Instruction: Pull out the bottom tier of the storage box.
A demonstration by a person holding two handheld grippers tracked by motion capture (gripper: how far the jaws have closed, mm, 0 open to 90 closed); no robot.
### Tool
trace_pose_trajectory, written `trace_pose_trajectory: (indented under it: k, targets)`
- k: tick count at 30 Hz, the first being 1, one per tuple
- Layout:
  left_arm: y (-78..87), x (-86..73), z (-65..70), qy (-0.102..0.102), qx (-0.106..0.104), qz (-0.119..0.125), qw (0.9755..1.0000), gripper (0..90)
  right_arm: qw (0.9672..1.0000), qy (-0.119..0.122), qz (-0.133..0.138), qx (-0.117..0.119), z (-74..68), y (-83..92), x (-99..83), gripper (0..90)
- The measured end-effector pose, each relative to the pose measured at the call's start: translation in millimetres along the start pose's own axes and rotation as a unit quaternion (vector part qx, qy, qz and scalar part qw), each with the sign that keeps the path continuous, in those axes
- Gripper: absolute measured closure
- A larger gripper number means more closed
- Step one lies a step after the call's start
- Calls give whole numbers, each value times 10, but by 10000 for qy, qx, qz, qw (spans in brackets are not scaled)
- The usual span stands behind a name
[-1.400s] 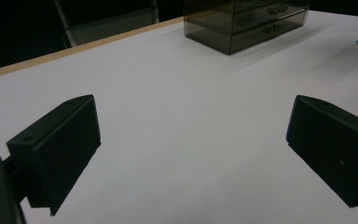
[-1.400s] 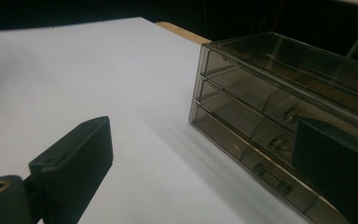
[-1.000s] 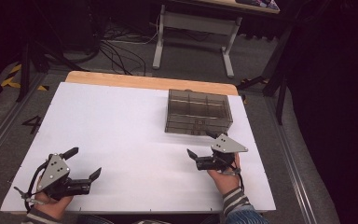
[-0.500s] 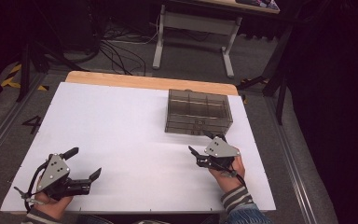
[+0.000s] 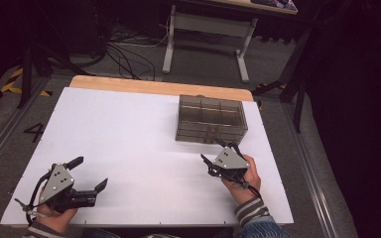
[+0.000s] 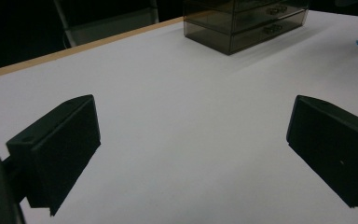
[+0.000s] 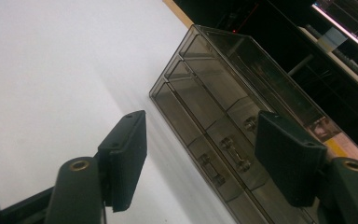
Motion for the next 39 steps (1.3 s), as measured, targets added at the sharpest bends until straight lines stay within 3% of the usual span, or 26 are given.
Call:
trace_pose_trajectory:
  k: [5, 6, 7, 10, 11, 14, 16, 17, 24, 31, 35, 37, 39]
  targets:
    - [-2, 1, 1, 2, -10, 1, 10000, 33, 9992, 350, -29, -184, -25, -31, -17, 374]
    - [-6, 3, 3, -6, -7, 8, 10000, 33, 9981, 542, -90, -291, -36, -56, -25, 379]
    - [-6, 3, 3, -6, -7, 8, 10000, 33, 9981, 542, -90, -291, -36, -56, -25, 379]
    - [-8, 2, 2, 11, -13, 4, 10000, 33, 9945, 941, -136, -447, -73, -102, -22, 399]
    - [-9, 2, 0, -3, -16, -2, 10000, 33, 9945, 941, -136, -447, -73, -102, -22, 399]
    - [-11, 3, -1, -16, -9, -8, 10000, 33, 9893, 1298, -252, -616, -115, -145, -33, 411]
    - [-12, 5, -5, -33, 6, -2, 10000, 33, 9885, 1332, -290, -662, -125, -152, -38, 411]
    - [-13, 5, -1, -20, -9, -1, 10000, 33, 9853, 1507, -376, -708, -132, -169, -50, 427]
    - [-20, 4, 5, -20, -20, -11, 10000, 32, 9797, 1764, -601, -732, -192, -227, -98, 444]
    - [-26, 3, 6, -35, -27, -37, 10000, 33, 9773, 1853, -606, -835, -212, -236, -102, 462]
    - [-31, 3, 7, -33, -30, -40, 10000, 32, 9711, 2039, -582, -1093, -227, -259, -101, 468]
    - [-32, 2, 5, -33, -32, -45, 10000, 33, 9708, 2037, -556, -1138, -238, -268, -100, 476]
    - [-33, 1, 3, -12, -28, -40, 10000, 33, 9682, 2127, -600, -1171, -255, -283, -112, 491]
Point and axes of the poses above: each handheld gripper's, and its own axes: y roughly backward along the jaws, x roughly out of its top, z roughly to its right, the point moved 7 cm from there along -y, roughly forward along the jaws, and after that the axes turned 9 degrees about -x, right-handed, at the moved point
